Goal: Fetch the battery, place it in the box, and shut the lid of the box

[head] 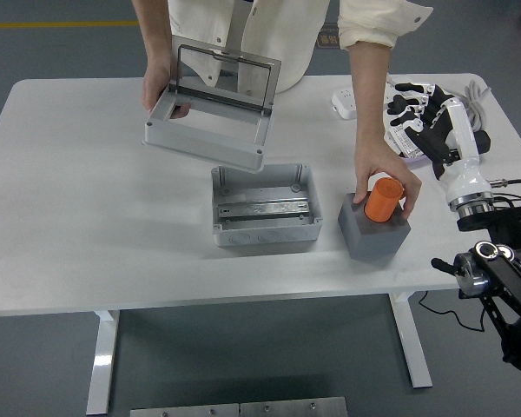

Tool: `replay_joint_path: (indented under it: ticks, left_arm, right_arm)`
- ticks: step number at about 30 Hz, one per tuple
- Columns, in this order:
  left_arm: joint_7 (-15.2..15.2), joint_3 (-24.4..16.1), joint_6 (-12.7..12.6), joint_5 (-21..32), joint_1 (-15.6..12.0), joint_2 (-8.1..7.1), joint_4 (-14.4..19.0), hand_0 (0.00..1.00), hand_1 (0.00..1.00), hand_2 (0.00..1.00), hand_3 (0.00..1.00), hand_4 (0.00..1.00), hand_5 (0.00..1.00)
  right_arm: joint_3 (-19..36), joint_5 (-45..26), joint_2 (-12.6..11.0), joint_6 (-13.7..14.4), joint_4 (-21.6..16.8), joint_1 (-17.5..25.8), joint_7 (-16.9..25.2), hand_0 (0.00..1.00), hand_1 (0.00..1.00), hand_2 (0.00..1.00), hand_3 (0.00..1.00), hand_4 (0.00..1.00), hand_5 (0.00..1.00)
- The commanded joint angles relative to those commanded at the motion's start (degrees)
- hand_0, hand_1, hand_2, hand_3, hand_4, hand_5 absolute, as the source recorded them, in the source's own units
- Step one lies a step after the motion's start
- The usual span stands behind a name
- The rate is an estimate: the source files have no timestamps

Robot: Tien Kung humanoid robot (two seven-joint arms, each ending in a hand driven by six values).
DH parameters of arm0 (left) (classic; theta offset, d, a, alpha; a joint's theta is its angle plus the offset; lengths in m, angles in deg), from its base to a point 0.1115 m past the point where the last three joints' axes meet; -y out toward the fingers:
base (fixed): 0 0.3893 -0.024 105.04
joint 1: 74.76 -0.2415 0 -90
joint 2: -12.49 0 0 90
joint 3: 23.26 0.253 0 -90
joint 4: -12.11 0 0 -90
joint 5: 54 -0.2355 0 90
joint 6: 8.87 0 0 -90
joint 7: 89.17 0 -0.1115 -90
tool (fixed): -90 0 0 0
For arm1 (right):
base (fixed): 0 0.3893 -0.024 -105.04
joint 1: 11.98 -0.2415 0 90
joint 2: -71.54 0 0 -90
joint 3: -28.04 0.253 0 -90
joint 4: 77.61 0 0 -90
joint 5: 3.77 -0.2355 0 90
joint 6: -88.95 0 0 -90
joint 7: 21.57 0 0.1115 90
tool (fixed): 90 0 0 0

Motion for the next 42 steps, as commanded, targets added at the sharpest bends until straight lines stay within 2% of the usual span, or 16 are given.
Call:
replay_joint_path:
  ticks: [10,15,23,24,29,30,35,36,42]
  left_arm:
    - [-0.05,0.46,0.03,0.40,-0.06,0.03,0.00,0.654,0.727,0.599,0.574,0.501,0.228]
    - [-0.12,0.66,0.05,0.45,-0.10,0.06,0.00,0.655,0.727,0.599,0.573,0.501,0.228]
    - [-0.35,1.18,0.06,0.83,-0.12,0.07,0.00,0.654,0.728,0.599,0.572,0.500,0.227]
    - [-0.39,1.28,0.07,0.90,-0.11,0.06,0.00,0.655,0.726,0.599,0.573,0.501,0.226]
    - [-0.58,1.95,0.08,1.43,0.03,0.04,0.00,0.655,0.726,0.599,0.573,0.501,0.226]
    - [-0.60,2.02,0.08,1.49,0.05,0.04,0.00,0.655,0.726,0.599,0.573,0.500,0.226]
    - [-0.56,1.90,0.13,1.19,0.13,0.09,0.00,0.655,0.726,0.599,0.573,0.500,0.226]
    - [-0.56,1.86,0.14,1.12,0.15,0.09,0.00,0.655,0.727,0.598,0.573,0.500,0.226]
    - [-0.58,1.93,0.17,1.18,0.31,0.19,0.00,0.655,0.727,0.598,0.573,0.499,0.226]
  right_arm:
    - [-0.42,0.33,0.28,0.16,0.14,0.82,0.55,0.442,0.503,0.510,0.607,0.705,0.416]
    - [-1.25,2.70,0.46,0.82,0.28,1.65,1.43,0.430,0.503,0.510,0.603,0.704,0.412]
    - [-3.83,6.65,0.69,2.36,2.82,2.27,1.59,0.424,0.502,0.510,0.600,0.704,0.404]
    - [-4.03,6.92,0.74,2.43,3.26,2.22,1.55,0.494,0.553,0.545,0.593,0.718,0.337]
    - [-4.55,7.76,0.92,2.43,5.15,1.96,1.25,0.494,0.553,0.545,0.593,0.718,0.337]
    - [-4.58,7.86,0.94,2.39,5.42,1.93,1.20,0.580,0.622,0.612,0.646,0.770,0.268]
    - [-4.51,8.19,1.13,2.23,6.81,1.67,0.99,0.580,0.622,0.612,0.646,0.770,0.268]
    - [-4.48,8.23,1.16,2.16,7.03,1.62,0.94,0.602,0.637,0.622,0.714,0.784,0.295]
    - [-4.52,8.57,1.39,1.91,8.08,1.56,0.64,0.620,0.641,0.628,0.731,0.794,0.305]
